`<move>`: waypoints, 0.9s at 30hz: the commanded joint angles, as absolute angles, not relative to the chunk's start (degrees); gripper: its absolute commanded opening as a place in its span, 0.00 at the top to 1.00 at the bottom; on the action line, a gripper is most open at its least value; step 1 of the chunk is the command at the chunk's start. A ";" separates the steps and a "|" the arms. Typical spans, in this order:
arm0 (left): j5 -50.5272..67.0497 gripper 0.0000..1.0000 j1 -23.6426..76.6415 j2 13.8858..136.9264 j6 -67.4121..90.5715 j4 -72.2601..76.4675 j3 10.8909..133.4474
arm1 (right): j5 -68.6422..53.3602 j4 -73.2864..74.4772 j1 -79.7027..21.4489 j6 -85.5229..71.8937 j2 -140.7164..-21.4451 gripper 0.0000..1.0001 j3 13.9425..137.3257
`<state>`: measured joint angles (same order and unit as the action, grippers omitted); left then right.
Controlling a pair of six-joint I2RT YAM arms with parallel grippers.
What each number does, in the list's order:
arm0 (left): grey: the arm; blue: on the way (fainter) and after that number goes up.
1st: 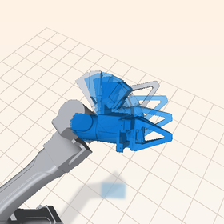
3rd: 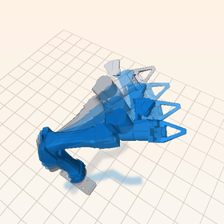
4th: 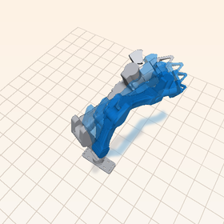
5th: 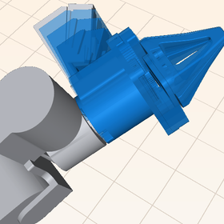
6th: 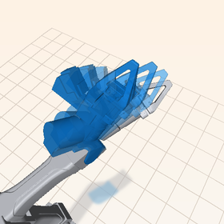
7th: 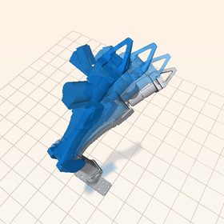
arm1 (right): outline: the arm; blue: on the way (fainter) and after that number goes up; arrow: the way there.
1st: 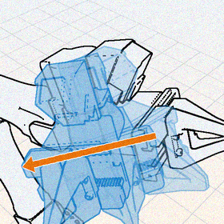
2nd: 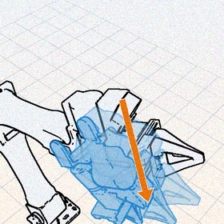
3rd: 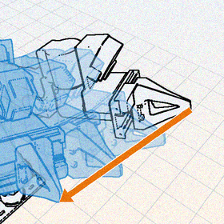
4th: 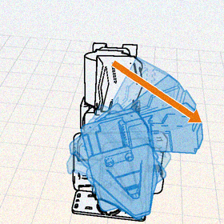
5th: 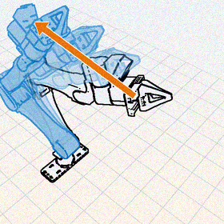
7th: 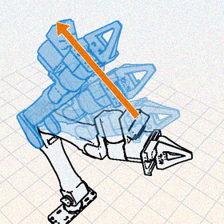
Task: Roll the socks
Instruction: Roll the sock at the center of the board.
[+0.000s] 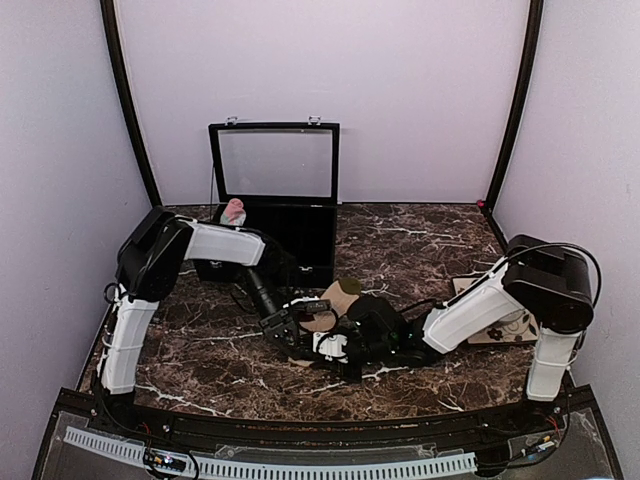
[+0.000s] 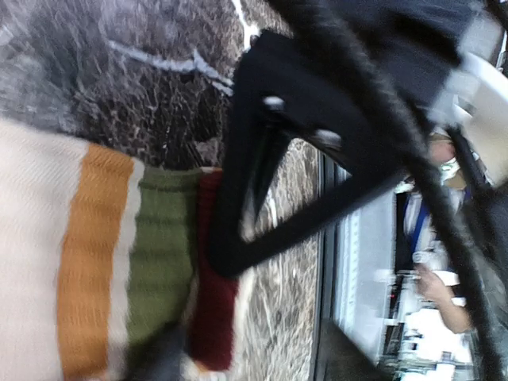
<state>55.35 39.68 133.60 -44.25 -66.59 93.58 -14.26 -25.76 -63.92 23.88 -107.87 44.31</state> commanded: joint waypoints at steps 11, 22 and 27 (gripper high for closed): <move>18.83 0.01 37.31 98.45 -35.75 -38.97 73.85 | -27.60 -4.99 -61.37 9.70 -116.00 1.00 46.54; 24.19 0.16 34.87 90.37 -41.95 -30.75 63.50 | -29.92 -3.85 -59.71 4.64 -117.91 1.00 47.10; 30.78 0.37 42.10 88.18 -49.48 -28.56 57.18 | -33.06 -5.45 -57.40 1.39 -118.61 1.00 45.58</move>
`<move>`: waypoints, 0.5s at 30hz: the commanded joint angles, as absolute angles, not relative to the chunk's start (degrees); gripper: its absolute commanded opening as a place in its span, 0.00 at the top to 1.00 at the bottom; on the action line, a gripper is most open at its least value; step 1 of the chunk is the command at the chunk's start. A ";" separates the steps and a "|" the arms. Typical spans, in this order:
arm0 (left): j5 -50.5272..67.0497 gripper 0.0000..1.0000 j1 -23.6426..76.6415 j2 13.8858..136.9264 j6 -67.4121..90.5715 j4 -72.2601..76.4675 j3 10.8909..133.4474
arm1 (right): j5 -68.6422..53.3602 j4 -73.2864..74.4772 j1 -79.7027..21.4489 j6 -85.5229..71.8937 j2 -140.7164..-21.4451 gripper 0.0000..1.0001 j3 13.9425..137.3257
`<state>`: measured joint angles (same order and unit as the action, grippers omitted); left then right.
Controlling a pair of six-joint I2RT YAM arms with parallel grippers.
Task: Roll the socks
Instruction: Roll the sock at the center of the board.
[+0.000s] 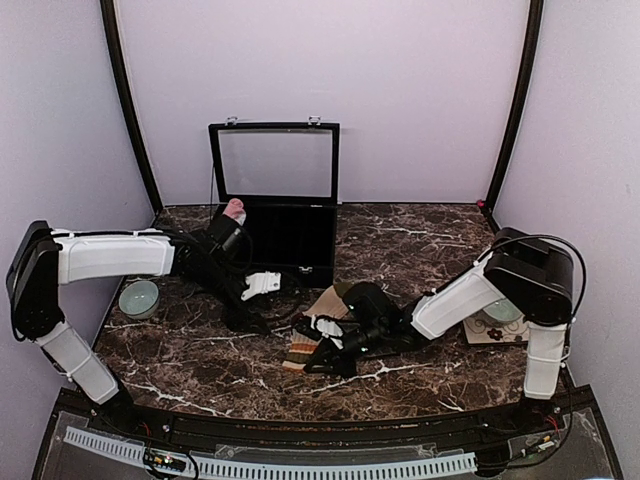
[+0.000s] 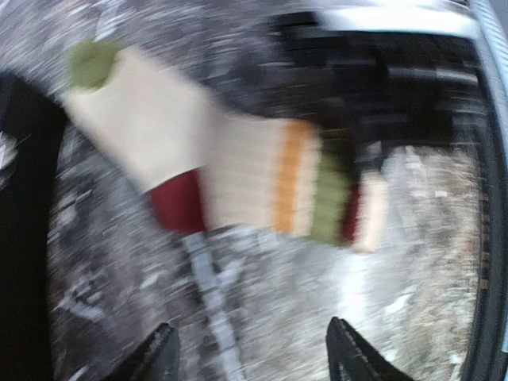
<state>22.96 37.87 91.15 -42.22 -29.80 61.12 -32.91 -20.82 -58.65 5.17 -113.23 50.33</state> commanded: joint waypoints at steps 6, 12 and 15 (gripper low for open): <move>30.21 0.41 47.95 90.61 -51.57 -23.87 54.11 | -37.31 -6.55 -55.46 -0.44 -121.25 1.00 45.33; 28.29 0.44 50.78 94.74 -54.09 -22.23 55.94 | -39.33 -6.79 -53.05 -2.25 -122.21 1.00 44.53; 27.46 0.49 52.32 96.65 -54.98 -22.04 56.82 | -39.33 -6.58 -52.74 -2.65 -122.34 1.00 44.29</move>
<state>28.12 50.39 94.91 -52.31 -23.07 55.22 -45.19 -24.49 -53.74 -1.21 -116.46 49.30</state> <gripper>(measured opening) 0.550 0.040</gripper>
